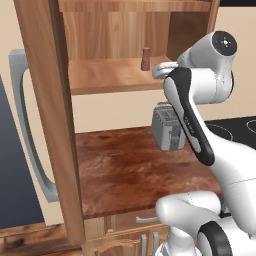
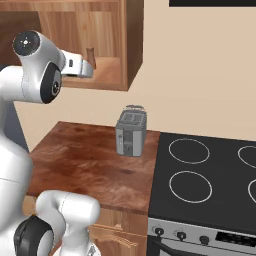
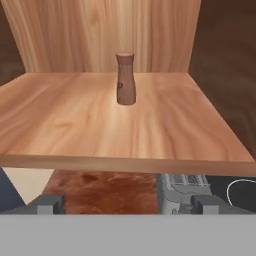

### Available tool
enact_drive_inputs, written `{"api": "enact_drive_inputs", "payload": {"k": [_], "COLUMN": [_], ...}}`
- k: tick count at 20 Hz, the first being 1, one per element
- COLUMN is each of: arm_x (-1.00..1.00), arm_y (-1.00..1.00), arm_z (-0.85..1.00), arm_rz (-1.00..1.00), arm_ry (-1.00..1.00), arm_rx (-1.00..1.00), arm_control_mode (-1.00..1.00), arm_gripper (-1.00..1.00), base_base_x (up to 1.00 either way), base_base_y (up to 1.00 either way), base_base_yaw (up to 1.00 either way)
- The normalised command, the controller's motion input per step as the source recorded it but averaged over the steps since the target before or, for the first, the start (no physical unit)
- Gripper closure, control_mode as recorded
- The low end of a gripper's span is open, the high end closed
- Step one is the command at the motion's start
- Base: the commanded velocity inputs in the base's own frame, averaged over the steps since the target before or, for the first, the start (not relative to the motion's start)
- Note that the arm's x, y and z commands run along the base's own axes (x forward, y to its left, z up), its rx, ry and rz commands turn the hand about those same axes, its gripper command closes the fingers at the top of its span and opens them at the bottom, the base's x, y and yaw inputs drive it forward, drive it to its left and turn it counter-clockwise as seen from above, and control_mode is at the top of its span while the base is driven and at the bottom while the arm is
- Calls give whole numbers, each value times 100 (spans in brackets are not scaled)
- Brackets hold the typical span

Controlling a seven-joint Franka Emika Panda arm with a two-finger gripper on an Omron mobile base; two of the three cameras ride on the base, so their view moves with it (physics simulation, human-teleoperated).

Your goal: Retrieve the shaker from the cabinet and place it next the steak on a plate on the dining table.

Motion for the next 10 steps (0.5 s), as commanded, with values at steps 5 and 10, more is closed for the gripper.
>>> {"api": "enact_drive_inputs", "payload": {"k": [5,10], "arm_x": [2,14], "arm_y": [6,0], "arm_z": [29,7], "arm_rz": [0,0], "arm_ry": [-1,0], "arm_rx": [0,0], "arm_control_mode": [-100,-100], "arm_gripper": [-100,-100], "base_base_x": [0,0], "base_base_y": [0,0], "base_base_yaw": [0,0]}}
